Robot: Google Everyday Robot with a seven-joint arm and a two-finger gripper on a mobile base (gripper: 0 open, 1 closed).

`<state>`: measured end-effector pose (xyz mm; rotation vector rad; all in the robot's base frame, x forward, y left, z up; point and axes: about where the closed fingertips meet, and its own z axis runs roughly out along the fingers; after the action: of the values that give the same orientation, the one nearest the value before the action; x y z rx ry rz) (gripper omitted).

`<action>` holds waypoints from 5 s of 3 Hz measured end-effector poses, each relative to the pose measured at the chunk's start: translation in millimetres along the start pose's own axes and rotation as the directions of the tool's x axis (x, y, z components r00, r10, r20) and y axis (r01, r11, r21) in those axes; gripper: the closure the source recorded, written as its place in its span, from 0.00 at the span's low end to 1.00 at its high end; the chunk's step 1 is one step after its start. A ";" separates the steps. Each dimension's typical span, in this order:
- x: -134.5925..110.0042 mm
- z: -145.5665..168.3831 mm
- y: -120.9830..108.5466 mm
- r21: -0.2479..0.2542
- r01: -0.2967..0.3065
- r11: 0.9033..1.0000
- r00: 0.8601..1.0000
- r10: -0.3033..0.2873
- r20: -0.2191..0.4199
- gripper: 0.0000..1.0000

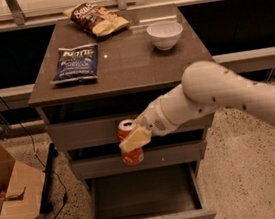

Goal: Place coke can into bottom drawer

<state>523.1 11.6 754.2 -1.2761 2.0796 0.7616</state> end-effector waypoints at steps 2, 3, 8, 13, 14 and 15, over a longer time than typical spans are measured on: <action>95.0 108.8 -35.7 0.048 -0.229 0.972 0.973 0.227 0.047 1.00; 99.8 118.2 -48.3 0.075 -0.252 0.965 0.966 0.247 0.077 1.00; 273.4 246.6 -106.9 0.207 -0.295 0.933 0.947 0.314 -0.066 1.00; 345.4 336.8 -140.6 0.232 -0.276 0.933 0.961 0.274 0.040 1.00; 362.4 344.0 -150.2 0.242 -0.296 0.924 0.955 0.282 0.090 1.00; 377.6 352.0 -158.7 0.256 -0.316 0.913 0.949 0.300 0.102 0.85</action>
Offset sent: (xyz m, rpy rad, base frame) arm 0.0481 -0.0026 -0.2310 0.0956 0.1531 -0.3709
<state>587.6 -14.1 218.6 -0.7777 2.2724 0.6102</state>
